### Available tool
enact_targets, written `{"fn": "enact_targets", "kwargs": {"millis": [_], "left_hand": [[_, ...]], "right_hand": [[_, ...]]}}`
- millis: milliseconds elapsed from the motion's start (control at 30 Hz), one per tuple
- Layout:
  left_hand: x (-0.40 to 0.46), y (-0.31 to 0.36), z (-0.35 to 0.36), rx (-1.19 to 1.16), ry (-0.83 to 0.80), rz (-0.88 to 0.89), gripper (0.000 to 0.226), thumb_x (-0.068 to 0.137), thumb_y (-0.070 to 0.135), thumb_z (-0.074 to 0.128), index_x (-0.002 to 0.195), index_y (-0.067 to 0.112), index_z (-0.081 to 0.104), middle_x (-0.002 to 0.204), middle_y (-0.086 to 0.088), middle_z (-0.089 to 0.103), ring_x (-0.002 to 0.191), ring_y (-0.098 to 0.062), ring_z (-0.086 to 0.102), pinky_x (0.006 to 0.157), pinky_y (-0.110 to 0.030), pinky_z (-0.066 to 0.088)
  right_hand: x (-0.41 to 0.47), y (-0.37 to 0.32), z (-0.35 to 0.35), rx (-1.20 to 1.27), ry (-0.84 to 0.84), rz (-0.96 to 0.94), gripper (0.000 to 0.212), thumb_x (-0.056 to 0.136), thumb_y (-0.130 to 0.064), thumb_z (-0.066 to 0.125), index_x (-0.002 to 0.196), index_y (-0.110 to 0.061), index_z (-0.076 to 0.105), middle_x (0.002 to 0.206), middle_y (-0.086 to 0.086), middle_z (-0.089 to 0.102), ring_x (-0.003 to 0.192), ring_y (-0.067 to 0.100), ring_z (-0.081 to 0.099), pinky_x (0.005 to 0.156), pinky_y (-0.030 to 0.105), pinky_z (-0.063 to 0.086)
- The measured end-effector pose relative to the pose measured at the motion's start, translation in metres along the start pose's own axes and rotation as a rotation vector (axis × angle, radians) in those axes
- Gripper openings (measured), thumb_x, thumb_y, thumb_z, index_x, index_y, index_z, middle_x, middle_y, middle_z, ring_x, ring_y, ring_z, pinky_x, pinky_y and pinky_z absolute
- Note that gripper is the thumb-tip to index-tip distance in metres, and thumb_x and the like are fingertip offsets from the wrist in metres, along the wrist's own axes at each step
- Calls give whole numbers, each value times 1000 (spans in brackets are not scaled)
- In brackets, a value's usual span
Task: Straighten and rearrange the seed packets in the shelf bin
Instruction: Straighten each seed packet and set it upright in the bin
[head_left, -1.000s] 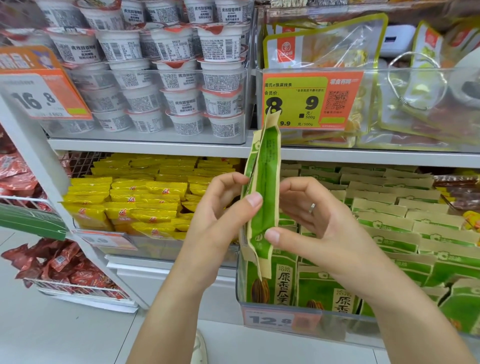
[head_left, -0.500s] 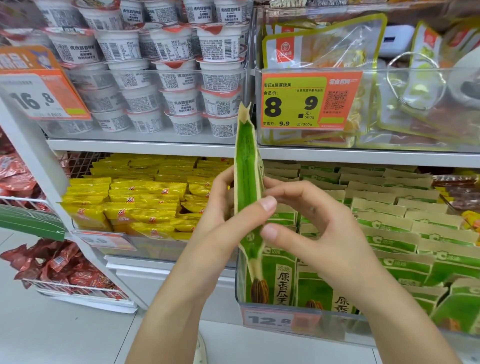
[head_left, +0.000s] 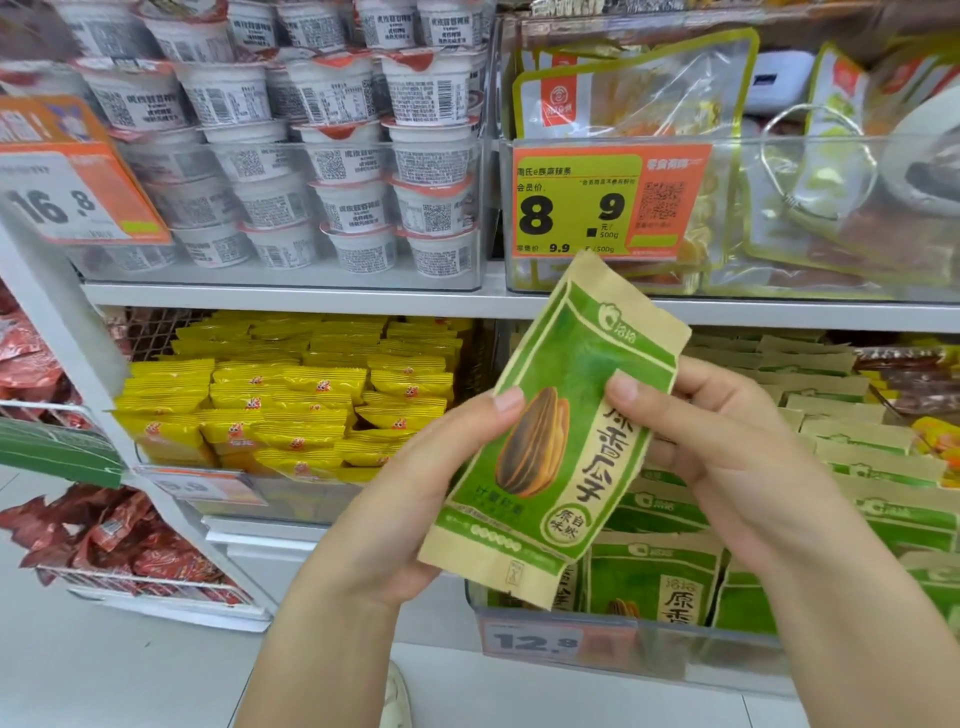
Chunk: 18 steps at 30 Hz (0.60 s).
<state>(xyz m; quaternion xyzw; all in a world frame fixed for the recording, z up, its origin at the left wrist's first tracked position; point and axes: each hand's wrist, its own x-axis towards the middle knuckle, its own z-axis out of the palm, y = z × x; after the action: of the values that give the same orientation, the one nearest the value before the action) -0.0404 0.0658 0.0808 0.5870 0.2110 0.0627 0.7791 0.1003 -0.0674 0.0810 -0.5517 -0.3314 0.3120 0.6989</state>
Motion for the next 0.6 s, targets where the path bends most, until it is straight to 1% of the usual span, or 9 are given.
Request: {"fn": "enact_targets", "kwargs": {"millis": [33,100,200,267,333,400,500,567,600], "left_hand": [[5,3,4,64,-119,103,35,98,23,51,87,-3,71,94,-18,71,104,-12,68,72,-3,46],[9,-5,-1,79,-36,240,30,87,38,61,104,17,74,101,-3,75,92,-17,70,70,-26,56],[15,-11,-17,277,164,478,28,92,34,50,98,17,72,96,4,75,89,-9,70,73,-21,53],[20,-13,-26,677,314,598,23,91,32,51,93,26,73,92,17,73,92,-2,65,80,-19,49],[25,-22,-32,1109,386,572,17,88,38,58,92,35,74,89,28,67,95,1,58,85,-26,45],[28,-27,-28,1325,326,499,17,87,41,67,101,36,75,95,25,66,103,-5,54,96,-33,40],[28,-31,-13,1470,273,359,30,87,48,66,114,37,70,120,16,66,134,-6,38,118,-32,9],[27,-31,-10,1464,252,329,22,88,48,65,104,35,71,119,17,66,140,-2,28,118,-29,-5],[26,-30,-11,1454,245,331,17,87,47,67,97,34,72,115,19,67,140,-1,26,118,-28,-6]], "right_hand": [[0,-1,-1,-4,32,1,26,61,-33,74,84,-22,78,87,7,76,73,15,72,60,24,56],[-1,-2,-3,6,110,-26,25,58,-30,72,81,-22,79,83,5,76,69,14,71,55,24,56],[0,-7,-8,53,255,-158,23,56,-32,72,77,-24,78,80,-3,76,69,9,70,56,23,55],[0,-9,-13,72,355,-234,20,57,-34,72,76,-27,78,80,-7,75,72,6,70,59,21,55],[1,-8,-16,52,430,-280,15,62,-33,72,75,-29,78,79,-9,75,74,6,70,62,21,56],[2,-6,-16,12,463,-304,10,68,-27,70,75,-28,78,80,-8,76,75,8,71,66,24,58],[4,-1,-13,18,470,-307,10,71,-24,69,76,-25,78,80,-7,76,75,9,71,64,23,56],[5,1,-11,-9,446,-294,11,72,-26,68,77,-26,78,80,-7,76,76,10,71,65,24,57],[5,2,-11,-20,427,-283,11,72,-26,68,78,-26,78,81,-6,76,77,10,71,65,24,57]]}}
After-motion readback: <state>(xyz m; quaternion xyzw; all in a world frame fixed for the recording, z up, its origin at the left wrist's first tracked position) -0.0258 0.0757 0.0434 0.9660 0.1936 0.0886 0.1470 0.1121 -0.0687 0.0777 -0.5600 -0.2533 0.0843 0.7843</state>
